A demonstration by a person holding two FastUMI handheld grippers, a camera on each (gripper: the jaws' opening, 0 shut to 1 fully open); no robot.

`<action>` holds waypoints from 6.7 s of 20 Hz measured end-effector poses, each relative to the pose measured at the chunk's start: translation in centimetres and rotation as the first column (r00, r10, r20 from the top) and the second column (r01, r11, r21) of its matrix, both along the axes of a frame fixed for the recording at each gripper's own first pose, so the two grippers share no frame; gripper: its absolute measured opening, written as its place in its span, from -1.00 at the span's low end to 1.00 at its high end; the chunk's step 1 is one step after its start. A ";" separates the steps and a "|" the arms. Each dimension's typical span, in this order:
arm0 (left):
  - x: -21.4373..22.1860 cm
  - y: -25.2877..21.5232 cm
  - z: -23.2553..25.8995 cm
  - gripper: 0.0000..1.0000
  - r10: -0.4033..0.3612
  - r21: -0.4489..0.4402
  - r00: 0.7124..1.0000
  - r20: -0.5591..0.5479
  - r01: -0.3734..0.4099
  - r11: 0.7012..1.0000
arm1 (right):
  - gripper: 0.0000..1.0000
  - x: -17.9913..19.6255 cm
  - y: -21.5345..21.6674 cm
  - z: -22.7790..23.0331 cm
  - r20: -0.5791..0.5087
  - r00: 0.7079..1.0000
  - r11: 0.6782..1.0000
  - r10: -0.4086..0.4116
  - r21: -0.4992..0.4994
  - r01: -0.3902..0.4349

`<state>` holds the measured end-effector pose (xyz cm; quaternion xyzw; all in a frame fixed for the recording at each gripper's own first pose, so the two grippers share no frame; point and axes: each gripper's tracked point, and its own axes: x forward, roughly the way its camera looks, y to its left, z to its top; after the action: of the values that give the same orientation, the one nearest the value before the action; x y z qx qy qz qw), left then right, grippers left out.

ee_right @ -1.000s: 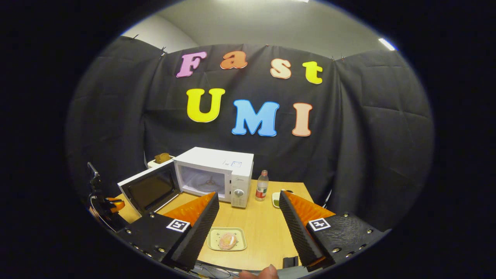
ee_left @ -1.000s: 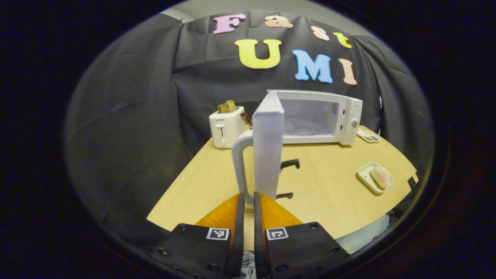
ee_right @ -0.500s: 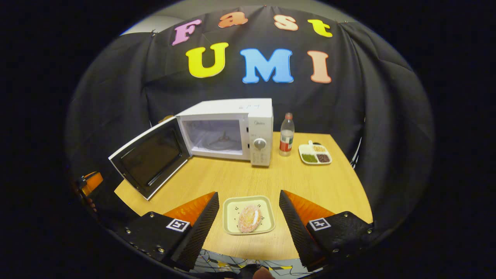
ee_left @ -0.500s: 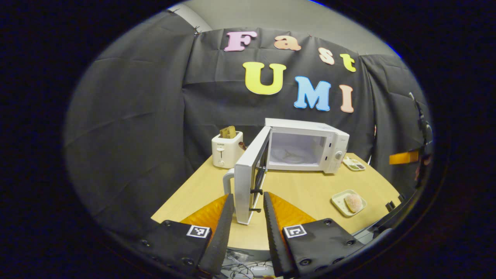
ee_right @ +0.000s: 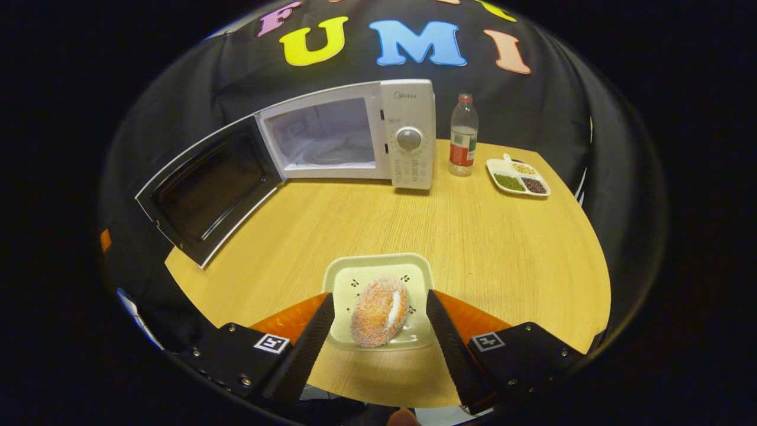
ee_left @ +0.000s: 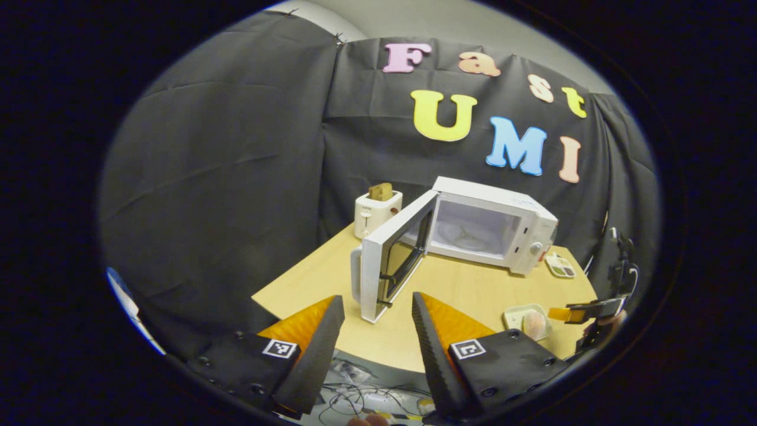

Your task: Open the microwave oven with the left hand, put the food in, and close the microwave oven.

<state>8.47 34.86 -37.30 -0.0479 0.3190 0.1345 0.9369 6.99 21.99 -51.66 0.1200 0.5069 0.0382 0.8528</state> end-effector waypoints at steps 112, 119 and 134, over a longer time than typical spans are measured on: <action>19.0 5.8 -12.1 0.48 -0.388 0.015 0.921 0.025 0.388 0.922 | 0.95 -2.4 -1.0 27.6 0.361 0.877 0.945 -0.318 0.048 0.323; 20.1 -7.3 -10.9 0.63 -0.454 0.025 0.891 0.024 0.454 0.891 | 0.94 -8.0 -9.2 28.8 0.397 0.872 0.950 -0.286 0.002 0.311; 28.3 -26.6 -13.7 0.49 -0.630 0.067 0.776 -0.009 0.629 0.774 | 0.94 -9.7 -20.2 28.2 0.401 0.809 0.885 -0.430 0.012 0.465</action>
<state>36.81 8.26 -51.02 0.0916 0.3054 -0.1764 0.9313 -2.71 1.76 -23.49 0.1889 0.2841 -0.1624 0.9258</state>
